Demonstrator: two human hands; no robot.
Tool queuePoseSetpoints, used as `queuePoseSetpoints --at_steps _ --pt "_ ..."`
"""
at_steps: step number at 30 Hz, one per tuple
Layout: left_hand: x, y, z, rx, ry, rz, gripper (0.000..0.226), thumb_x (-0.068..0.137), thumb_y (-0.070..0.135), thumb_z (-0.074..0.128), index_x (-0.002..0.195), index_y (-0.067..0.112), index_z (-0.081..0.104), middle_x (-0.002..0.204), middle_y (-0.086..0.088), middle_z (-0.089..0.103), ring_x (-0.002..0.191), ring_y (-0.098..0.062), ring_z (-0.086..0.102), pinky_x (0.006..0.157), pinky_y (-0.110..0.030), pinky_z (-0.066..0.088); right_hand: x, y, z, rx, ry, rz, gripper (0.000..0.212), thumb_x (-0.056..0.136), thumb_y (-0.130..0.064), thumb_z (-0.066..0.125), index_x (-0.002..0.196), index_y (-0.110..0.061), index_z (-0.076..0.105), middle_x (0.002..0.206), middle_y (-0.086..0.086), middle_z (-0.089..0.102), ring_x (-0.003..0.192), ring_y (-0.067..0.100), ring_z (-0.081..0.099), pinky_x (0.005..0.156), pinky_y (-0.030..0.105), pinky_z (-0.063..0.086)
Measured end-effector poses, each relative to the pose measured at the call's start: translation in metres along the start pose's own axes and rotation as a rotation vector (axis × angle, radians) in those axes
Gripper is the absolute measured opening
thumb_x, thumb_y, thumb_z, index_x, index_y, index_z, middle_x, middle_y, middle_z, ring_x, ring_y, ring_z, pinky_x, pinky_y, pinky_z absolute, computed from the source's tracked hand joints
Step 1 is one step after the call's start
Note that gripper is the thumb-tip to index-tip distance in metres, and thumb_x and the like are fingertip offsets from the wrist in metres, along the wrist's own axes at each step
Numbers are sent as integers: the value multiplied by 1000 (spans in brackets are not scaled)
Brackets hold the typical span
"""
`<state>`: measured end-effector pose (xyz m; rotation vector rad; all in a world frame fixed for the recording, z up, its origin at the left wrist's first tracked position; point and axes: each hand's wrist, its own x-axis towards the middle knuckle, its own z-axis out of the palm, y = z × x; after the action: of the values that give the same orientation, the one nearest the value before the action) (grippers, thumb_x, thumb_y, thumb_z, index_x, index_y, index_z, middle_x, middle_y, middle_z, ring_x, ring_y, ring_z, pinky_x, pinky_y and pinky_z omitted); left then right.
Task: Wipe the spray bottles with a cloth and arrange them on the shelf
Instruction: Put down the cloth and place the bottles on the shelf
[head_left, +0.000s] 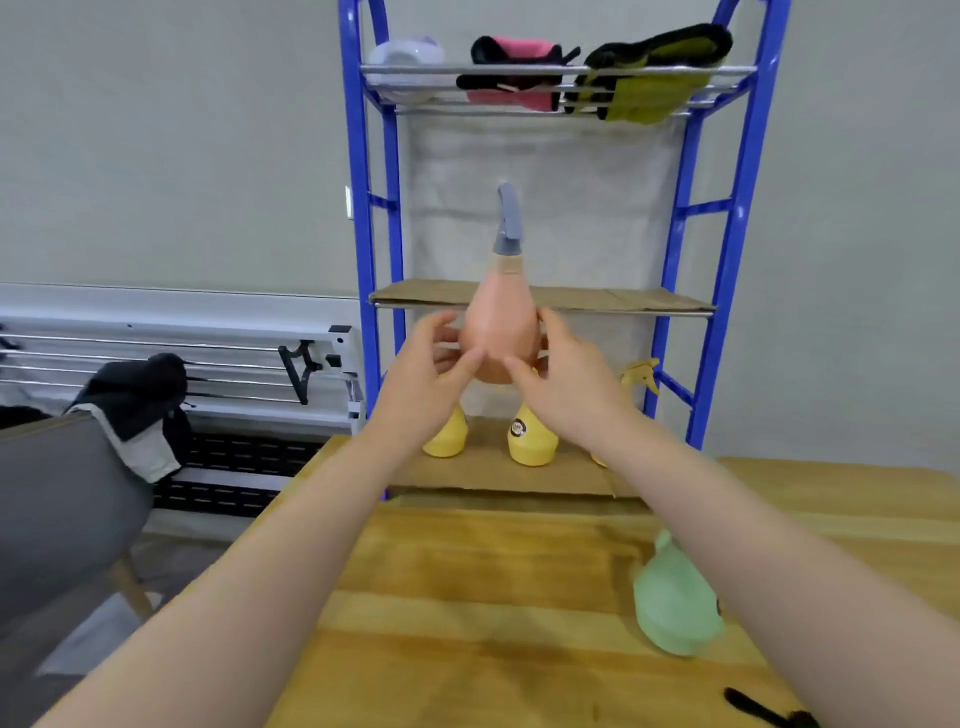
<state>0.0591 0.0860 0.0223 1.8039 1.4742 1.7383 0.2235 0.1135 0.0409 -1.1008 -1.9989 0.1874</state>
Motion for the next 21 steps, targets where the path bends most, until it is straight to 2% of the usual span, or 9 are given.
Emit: queuePoseSetpoints --at_steps 4,7,12,14,17,21 --pt "52 13 -22 84 78 33 38 93 30 63 126 17 48 112 11 58 97 -3 62 84 -19 51 65 -26 -4 -13 16 -43 59 93 -33 61 142 -12 37 128 11 60 112 31 59 91 37 48" --pt "83 11 -29 214 104 33 39 95 34 60 127 16 48 113 10 56 99 -9 60 84 -28 49 104 -35 0 -34 -12 -22 56 93 -35 61 139 -10 39 127 13 60 115 32 58 87 33 44" --pt "122 0 -34 313 35 -9 43 97 23 54 138 16 43 131 5 53 103 -11 59 86 -29 47 156 -33 21 -23 -65 48 51 94 -36 57 134 -9 43 133 12 58 120 31 56 85 31 43" --pt "134 -8 -34 370 9 -18 44 94 18 52 137 16 45 136 -1 50 102 -15 62 82 -28 48 171 -29 33 -25 -82 73 47 94 -35 56 130 -8 45 131 13 59 118 32 57 82 32 43" --pt "147 -21 -32 414 -5 -37 42 90 18 48 133 16 51 131 -3 54 97 -17 61 74 -25 44 189 -22 49 -29 -109 97 44 93 -32 56 127 -6 45 128 15 59 114 33 58 76 29 39" --pt "158 -28 -26 457 -9 -45 47 94 15 47 141 15 43 122 -4 57 95 -15 53 65 -23 41 209 -11 63 -17 -132 115 46 93 -32 55 128 -5 45 128 15 59 113 32 59 75 29 39"
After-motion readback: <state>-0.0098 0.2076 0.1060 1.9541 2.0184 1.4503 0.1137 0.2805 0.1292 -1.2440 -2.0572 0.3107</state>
